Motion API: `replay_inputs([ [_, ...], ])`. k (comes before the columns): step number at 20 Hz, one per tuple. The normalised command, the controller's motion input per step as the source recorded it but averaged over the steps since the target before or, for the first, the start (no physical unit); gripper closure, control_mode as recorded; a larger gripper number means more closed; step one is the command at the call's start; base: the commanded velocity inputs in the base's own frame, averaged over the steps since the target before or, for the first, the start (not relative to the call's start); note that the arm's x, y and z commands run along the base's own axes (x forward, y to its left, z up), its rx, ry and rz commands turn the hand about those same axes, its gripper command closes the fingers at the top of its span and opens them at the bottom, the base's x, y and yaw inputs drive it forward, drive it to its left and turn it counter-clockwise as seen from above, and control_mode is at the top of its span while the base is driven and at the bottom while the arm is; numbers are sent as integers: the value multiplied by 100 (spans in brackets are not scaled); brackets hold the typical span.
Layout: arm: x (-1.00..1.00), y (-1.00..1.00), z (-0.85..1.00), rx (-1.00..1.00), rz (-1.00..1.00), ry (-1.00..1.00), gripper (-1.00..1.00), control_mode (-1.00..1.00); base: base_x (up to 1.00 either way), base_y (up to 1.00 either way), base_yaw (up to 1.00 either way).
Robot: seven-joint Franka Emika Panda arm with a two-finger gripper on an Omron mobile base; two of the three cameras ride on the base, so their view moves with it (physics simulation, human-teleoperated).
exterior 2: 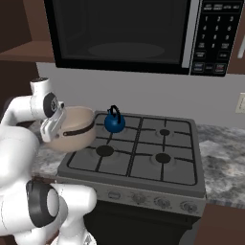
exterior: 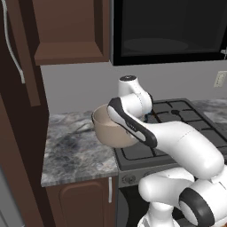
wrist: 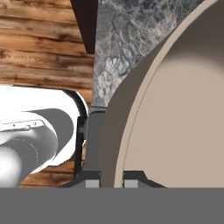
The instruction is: Pick the kettle from the cabinet and place it on a stove burner. Then pick the pot from the counter and place it on another stove burner. Finally, turn both burners on.
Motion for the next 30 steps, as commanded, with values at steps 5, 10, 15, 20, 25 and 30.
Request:
replay_inputs([
  [5,-29,-11,0,0,-13,0,100,-100,0,0,0],
  [10,-24,-17,1,0,-14,-1,100,-100,0,0,0],
  [15,-14,-19,1,0,-14,-1,100,-100,0,0,0],
  [20,-6,-19,0,0,-15,0,100,-100,0,0,0],
  [25,0,-15,0,0,-14,0,100,-100,0,0,0],
  [30,6,-12,0,0,-7,-1,100,-100,0,0,0],
])
